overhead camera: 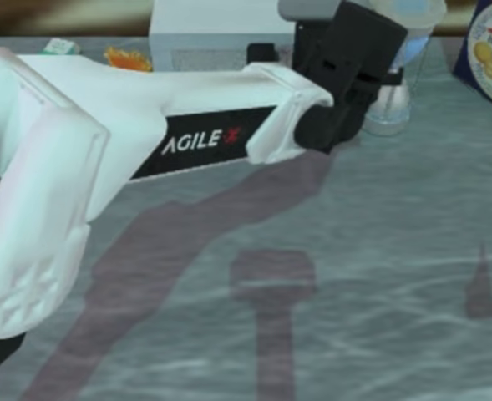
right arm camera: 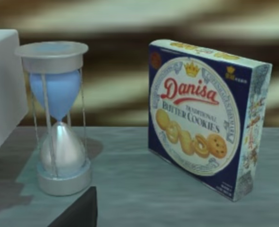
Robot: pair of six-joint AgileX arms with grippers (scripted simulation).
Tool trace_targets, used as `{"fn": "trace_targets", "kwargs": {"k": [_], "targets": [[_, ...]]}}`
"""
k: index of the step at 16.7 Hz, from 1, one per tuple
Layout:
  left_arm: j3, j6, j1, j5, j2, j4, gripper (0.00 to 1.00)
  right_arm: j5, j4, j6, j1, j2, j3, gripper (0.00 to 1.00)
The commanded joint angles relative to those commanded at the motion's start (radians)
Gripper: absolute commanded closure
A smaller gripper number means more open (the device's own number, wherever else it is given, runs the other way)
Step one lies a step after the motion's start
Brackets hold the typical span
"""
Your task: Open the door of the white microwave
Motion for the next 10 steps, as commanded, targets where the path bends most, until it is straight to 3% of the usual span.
{"fn": "trace_targets", "kwargs": {"k": [2, 3, 10], "targets": [[0.000, 0.000, 0.000, 0.000, 0.000, 0.000, 0.98, 0.000, 0.000, 0.000, 0.000, 0.000, 0.000, 0.00], [0.000, 0.000, 0.000, 0.000, 0.000, 0.000, 1.00, 0.000, 0.000, 0.000, 0.000, 0.000, 0.000, 0.00], [0.000, 0.000, 0.000, 0.000, 0.000, 0.000, 1.00, 0.000, 0.000, 0.000, 0.000, 0.000, 0.000, 0.00]]}}
